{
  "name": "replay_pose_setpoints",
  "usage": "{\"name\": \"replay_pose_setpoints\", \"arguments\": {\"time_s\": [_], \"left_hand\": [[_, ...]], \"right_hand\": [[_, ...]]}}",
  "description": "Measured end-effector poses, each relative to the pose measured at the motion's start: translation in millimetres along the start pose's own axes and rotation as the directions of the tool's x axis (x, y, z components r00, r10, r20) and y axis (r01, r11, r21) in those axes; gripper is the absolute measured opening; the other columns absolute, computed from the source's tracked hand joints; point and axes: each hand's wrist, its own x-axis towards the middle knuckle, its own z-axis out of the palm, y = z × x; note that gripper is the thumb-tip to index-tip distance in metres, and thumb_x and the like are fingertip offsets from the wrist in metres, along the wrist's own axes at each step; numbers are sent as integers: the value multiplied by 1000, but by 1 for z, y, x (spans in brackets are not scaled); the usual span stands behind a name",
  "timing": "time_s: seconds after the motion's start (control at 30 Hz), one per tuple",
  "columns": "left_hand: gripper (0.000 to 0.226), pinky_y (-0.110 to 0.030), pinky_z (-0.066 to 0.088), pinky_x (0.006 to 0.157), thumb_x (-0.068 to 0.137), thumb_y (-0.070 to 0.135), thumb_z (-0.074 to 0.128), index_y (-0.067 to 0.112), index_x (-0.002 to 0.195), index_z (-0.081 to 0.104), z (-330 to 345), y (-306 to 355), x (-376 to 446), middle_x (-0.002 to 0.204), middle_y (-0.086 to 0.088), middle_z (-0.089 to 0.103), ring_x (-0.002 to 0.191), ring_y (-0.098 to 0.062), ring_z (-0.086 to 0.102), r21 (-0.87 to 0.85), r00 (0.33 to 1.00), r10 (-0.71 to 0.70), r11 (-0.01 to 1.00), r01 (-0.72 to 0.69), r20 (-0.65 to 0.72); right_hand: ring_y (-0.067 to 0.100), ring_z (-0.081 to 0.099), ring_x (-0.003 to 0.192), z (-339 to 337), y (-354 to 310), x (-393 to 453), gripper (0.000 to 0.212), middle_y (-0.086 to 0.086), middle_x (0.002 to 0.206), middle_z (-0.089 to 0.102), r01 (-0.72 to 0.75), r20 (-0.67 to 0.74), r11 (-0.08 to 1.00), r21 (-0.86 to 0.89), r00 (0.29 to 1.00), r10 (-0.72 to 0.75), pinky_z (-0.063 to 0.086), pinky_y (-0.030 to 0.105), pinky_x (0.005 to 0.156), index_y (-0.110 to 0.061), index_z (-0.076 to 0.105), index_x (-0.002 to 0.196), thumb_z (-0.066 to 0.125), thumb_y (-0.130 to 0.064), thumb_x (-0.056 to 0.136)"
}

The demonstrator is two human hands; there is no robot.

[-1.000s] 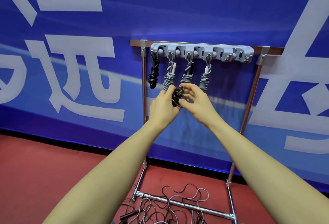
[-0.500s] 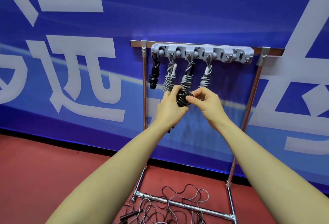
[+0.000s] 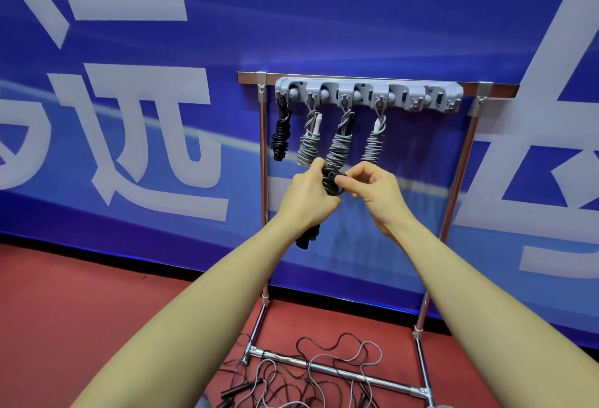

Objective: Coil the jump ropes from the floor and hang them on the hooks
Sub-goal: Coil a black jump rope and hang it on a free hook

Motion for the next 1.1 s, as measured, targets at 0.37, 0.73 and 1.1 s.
{"name": "replay_pose_setpoints", "arguments": {"time_s": [0.37,0.73,1.1], "left_hand": [[28,-45,56,63,77,13,57,10,103,46,2,-7,1,78,-7,62,69,-28,62,-55,997,-73,996,72,-12],[37,-39,56,62,72,11,67,12,103,46,-4,-7,1,80,-6,63,67,-23,64,-56,999,-8,998,10,41],[31,-30,53,52,72,1,64,6,95,43,-11,-6,-10,73,-4,57,55,-17,58,-231,1000,18,973,-16,8]], "right_hand": [[6,60,81,-5,4,-3,11,-4,87,67,-44,151,999,-5,988,44,44,18,72,-15,64,87,68,-5,84],[12,59,80,-1,0,4,17,1,82,64,-53,79,998,-46,995,56,47,26,83,-14,60,78,68,1,82],[20,59,73,7,-1,1,21,8,75,64,70,39,963,-262,997,-62,50,40,71,-17,56,74,66,0,81]]}}
